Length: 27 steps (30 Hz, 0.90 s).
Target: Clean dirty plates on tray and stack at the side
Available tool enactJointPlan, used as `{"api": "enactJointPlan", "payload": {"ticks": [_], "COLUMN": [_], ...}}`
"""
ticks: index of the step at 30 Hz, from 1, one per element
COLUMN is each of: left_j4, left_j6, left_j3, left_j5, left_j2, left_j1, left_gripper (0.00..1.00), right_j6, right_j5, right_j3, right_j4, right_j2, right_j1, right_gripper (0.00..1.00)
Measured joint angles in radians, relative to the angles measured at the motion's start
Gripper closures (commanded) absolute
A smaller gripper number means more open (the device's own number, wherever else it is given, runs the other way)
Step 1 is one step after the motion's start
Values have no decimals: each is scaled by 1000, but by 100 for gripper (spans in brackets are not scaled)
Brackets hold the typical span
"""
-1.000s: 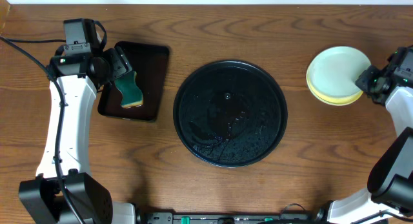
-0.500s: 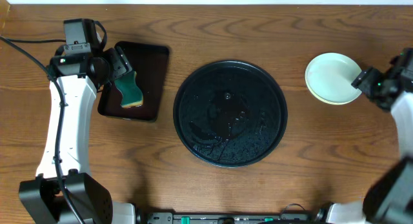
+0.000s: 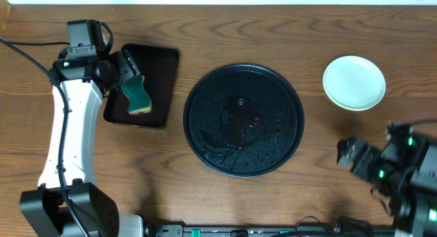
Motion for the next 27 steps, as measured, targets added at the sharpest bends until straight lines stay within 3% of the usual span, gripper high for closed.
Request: {"api": "enactJointPlan", "payload": {"ticks": [5, 14, 18, 27], "left_j4": [0, -1, -1, 0], "left_j6": [0, 0, 0, 0], "left_j3": [0, 0, 0, 0], "left_j5": [0, 0, 0, 0], "left_j2": [0, 0, 0, 0], "left_j1": [0, 0, 0, 0], "left_gripper": [21, 21, 20, 20], "right_j6": [-9, -105, -124, -142], "right_j5": [-3, -3, -26, -68], "right_j3": [-7, -10, -58, -388], "right_j4": [-147, -65, 63, 515], "right_j2": [-137, -183, -243, -526], "right_j1": [0, 2, 42, 185], "right_gripper": [1, 1, 1, 1]}}
